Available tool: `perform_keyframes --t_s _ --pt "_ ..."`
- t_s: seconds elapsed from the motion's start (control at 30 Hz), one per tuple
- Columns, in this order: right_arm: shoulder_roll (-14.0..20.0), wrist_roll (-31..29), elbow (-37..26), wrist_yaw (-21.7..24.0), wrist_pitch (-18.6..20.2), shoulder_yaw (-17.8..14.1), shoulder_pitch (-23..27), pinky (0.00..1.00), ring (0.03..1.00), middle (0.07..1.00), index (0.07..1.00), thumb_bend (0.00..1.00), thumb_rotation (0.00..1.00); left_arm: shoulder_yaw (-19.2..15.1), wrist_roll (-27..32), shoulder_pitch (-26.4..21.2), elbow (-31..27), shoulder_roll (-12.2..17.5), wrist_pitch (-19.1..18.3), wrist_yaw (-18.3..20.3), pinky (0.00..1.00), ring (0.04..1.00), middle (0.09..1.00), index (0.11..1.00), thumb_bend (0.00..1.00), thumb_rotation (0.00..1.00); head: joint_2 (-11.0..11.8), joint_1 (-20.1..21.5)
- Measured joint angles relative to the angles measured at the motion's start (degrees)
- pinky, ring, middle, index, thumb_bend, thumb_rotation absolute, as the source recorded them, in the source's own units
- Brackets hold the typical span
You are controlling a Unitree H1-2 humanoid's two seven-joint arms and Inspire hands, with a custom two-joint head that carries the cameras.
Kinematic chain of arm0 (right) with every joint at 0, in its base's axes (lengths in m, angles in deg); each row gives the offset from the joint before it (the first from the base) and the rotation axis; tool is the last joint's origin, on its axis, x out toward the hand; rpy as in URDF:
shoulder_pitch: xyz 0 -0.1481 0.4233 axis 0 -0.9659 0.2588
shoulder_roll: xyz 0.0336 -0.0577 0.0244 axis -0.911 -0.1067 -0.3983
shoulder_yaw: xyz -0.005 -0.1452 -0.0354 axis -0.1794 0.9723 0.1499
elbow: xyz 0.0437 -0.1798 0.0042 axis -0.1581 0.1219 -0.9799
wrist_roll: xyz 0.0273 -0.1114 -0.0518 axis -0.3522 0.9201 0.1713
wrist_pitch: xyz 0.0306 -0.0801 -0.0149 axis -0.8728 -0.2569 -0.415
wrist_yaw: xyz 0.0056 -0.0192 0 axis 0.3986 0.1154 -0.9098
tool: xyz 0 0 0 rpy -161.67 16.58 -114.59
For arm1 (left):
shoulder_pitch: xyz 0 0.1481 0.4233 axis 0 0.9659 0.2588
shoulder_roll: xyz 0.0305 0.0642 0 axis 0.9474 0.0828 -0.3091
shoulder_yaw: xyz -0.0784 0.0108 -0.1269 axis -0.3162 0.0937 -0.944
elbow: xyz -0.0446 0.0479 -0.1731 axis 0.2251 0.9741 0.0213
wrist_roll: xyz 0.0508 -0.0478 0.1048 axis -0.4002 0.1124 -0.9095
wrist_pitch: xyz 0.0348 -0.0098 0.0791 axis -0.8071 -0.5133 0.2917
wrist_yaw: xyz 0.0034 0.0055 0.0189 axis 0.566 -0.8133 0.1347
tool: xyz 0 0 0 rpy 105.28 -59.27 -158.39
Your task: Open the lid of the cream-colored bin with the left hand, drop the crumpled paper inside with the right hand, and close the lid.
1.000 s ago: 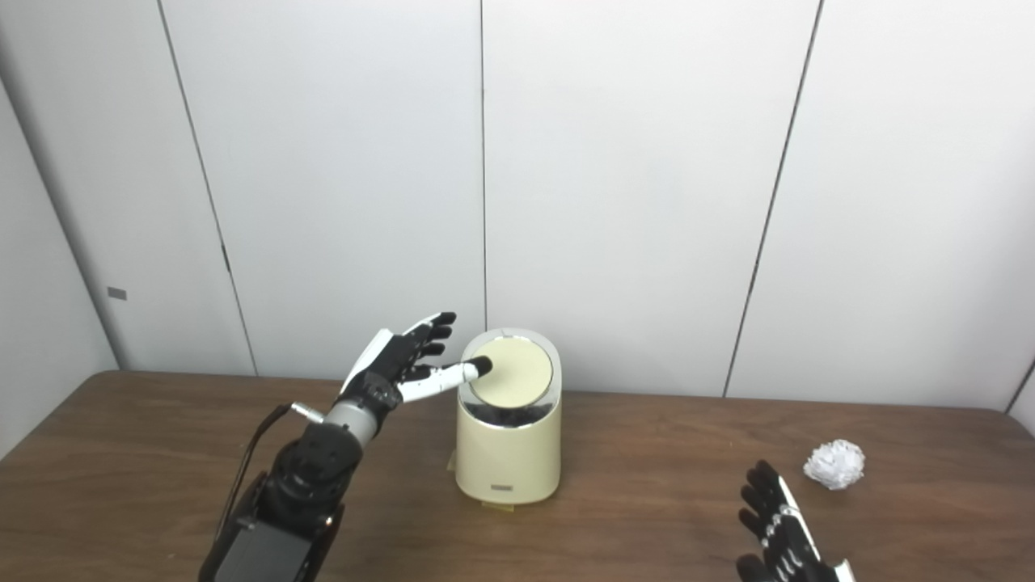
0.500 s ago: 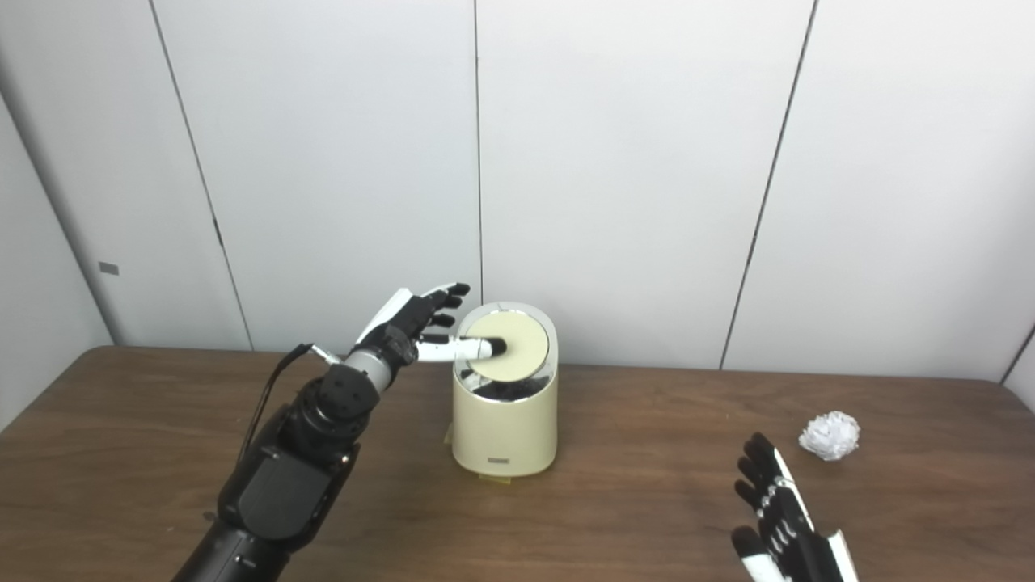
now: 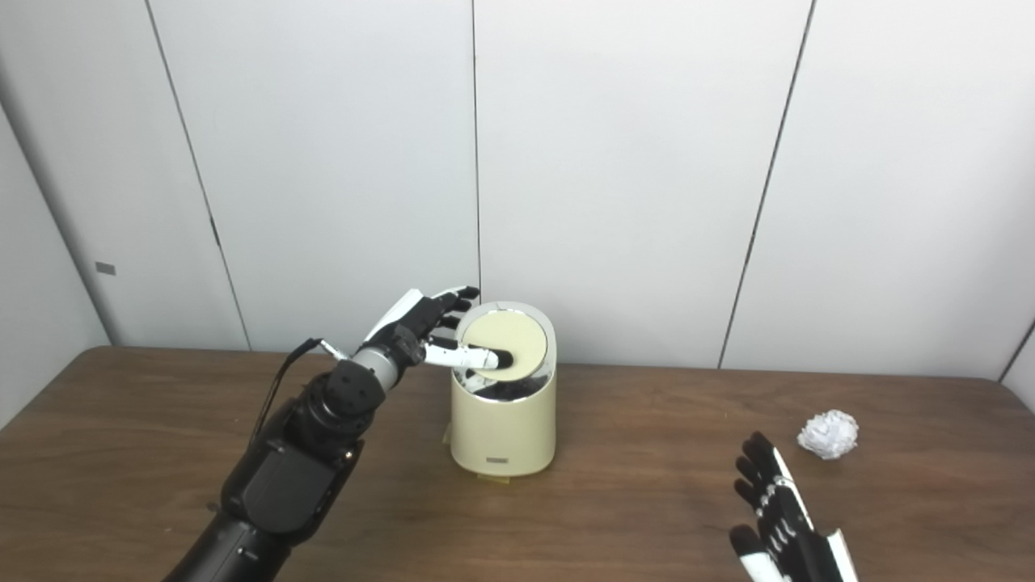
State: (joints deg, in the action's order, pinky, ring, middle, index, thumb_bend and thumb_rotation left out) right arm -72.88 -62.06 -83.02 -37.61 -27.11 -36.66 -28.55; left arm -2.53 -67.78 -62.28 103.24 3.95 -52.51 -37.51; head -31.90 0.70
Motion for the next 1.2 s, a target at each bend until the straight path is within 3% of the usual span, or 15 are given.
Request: perform_keyframes --t_s 0.13,0.27,0.5,0.73,0.83,0.97,1.03,1.1,1.2 --pt "0.0 0.2 0.0 0.0 -0.1 0.0 0.0 0.92 0.947 0.965 0.963 0.57 0.73 2.5 -3.0 -0.6 0.1 0.4 0.6 -0.8 0.73 0.916 0.941 0.958 0.93 0.06 0.0 0.3" --pt "-0.1 0.0 -0.2 0.0 0.1 0.1 -0.2 0.92 0.951 0.966 0.959 0.58 0.72 5.9 -7.9 -1.2 0.4 1.2 2.6 -3.2 0.78 0.929 0.942 0.954 0.92 0.00 -0.1 0.3" --pt "-0.3 -0.1 -1.0 0.0 0.3 0.6 -0.9 0.94 0.956 0.968 0.959 0.58 0.72 11.6 -16.6 -1.6 0.7 2.8 4.2 -4.9 0.89 0.953 0.959 0.959 0.93 0.00 -0.1 0.4" --pt "-0.7 -0.3 -1.6 0.0 0.7 0.9 -1.2 0.94 0.958 0.968 0.958 0.59 0.73 11.9 -18.3 -1.8 -1.0 3.1 3.1 -2.4 0.86 0.930 0.944 0.952 0.93 0.00 -0.3 0.3" --pt "-0.8 -0.5 -1.6 0.0 0.7 0.9 -1.2 0.94 0.959 0.970 0.958 0.59 0.72 10.0 -17.0 -1.5 -1.8 2.9 3.0 -1.2 0.79 0.906 0.927 0.938 0.89 0.00 -0.4 0.1" --pt "-0.8 -0.5 -1.6 0.0 0.5 0.9 -1.2 0.93 0.950 0.964 0.957 0.59 0.73 4.6 -12.3 0.5 -5.2 1.0 1.0 0.4 0.68 0.838 0.881 0.890 0.78 0.16 -0.3 0.0" --pt "-0.9 -0.5 -1.7 0.0 0.9 1.0 -1.2 0.94 0.955 0.968 0.957 0.59 0.73 2.4 -10.3 2.0 -6.9 0.2 1.0 0.4 0.65 0.808 0.867 0.874 0.68 0.25 -0.3 0.0" --pt "-0.9 -0.7 -1.7 0.0 1.5 1.0 -1.2 0.95 0.960 0.970 0.959 0.58 0.72 -0.9 -7.1 3.8 -7.8 -1.0 1.0 0.2 0.70 0.816 0.859 0.875 0.55 0.41 -0.3 0.2" --pt "-0.9 -2.1 -1.7 0.2 2.3 0.9 -1.2 0.95 0.968 0.974 0.961 0.59 0.73 -6.5 -1.5 6.8 -9.5 -3.4 1.1 -0.7 0.79 0.857 0.865 0.879 0.44 0.54 -0.4 0.4"
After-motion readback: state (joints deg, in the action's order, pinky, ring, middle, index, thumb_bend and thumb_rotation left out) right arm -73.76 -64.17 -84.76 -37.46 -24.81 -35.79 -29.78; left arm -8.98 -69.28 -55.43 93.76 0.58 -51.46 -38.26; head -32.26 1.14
